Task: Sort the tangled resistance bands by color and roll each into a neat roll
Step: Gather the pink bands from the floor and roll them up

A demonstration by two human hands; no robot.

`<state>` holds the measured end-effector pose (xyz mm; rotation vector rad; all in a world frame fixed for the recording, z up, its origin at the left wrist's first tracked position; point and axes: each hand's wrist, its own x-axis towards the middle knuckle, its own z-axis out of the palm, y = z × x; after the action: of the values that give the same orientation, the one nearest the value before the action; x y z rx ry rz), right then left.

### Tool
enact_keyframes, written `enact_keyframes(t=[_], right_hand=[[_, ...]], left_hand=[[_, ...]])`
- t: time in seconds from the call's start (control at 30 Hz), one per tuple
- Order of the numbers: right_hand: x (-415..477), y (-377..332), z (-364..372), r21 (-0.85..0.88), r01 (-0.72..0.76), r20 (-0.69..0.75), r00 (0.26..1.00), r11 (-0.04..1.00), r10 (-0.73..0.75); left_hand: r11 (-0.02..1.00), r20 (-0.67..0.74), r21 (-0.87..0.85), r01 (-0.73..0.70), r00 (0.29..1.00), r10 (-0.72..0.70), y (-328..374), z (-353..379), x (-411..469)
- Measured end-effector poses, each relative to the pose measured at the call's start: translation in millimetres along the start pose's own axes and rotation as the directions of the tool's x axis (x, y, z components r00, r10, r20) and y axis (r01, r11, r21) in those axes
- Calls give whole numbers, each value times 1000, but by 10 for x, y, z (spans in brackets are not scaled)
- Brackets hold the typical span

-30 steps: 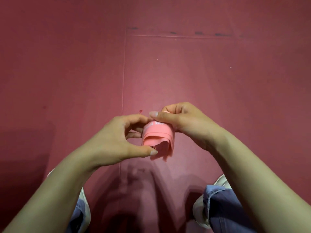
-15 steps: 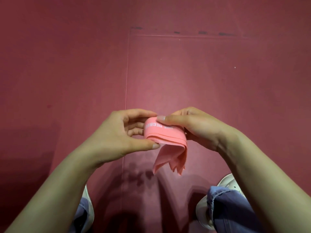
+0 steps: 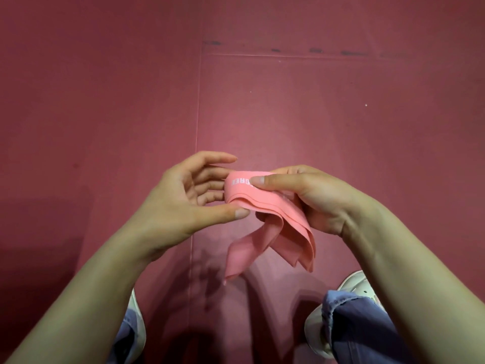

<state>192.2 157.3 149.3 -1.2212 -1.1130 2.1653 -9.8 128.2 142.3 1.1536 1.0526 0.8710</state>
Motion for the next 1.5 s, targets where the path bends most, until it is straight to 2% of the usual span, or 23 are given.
enact_keyframes(t=[0.17,0.47,0.57,0.67,0.77,0.83,1.0,1.13,1.27,1.5], right_hand=[[9,4,-34,-29,-22,-7,1000,999,21],[-16,41,-31,-264,-84,-7,996,961,85],[-12,56,-21,-216,-77,18,996,973,83],[14,49,4,-148,-31,-31,999,989,27],[37,29,34,-112,13,-53,998,994,-19],[47,30,51,-139,21,-68,997,990,-31],[48,34,33,-182,26,-84,996,983,-42],[38,37,27,-305,14,-86,995,952,-42],[25,38,10,-324,0,-87,996,946,-30],[30,38,27,-102,24,-1,1000,994,-24]], left_hand=[[999,42,-37,18,999,-16,-10,13,-3],[964,134,264,29,989,-66,-20,-21,-25],[978,134,206,39,989,-68,-6,-27,-24],[991,134,126,50,989,-67,11,-42,-15],[982,175,185,41,982,-74,-5,6,-18],[978,198,207,31,977,-73,-18,42,-19],[992,162,118,36,985,-55,-4,-31,-8],[987,194,150,55,977,-84,-12,-17,-19],[998,122,54,28,992,-34,3,-25,-17],[983,-21,-179,-34,999,31,-13,36,10]])
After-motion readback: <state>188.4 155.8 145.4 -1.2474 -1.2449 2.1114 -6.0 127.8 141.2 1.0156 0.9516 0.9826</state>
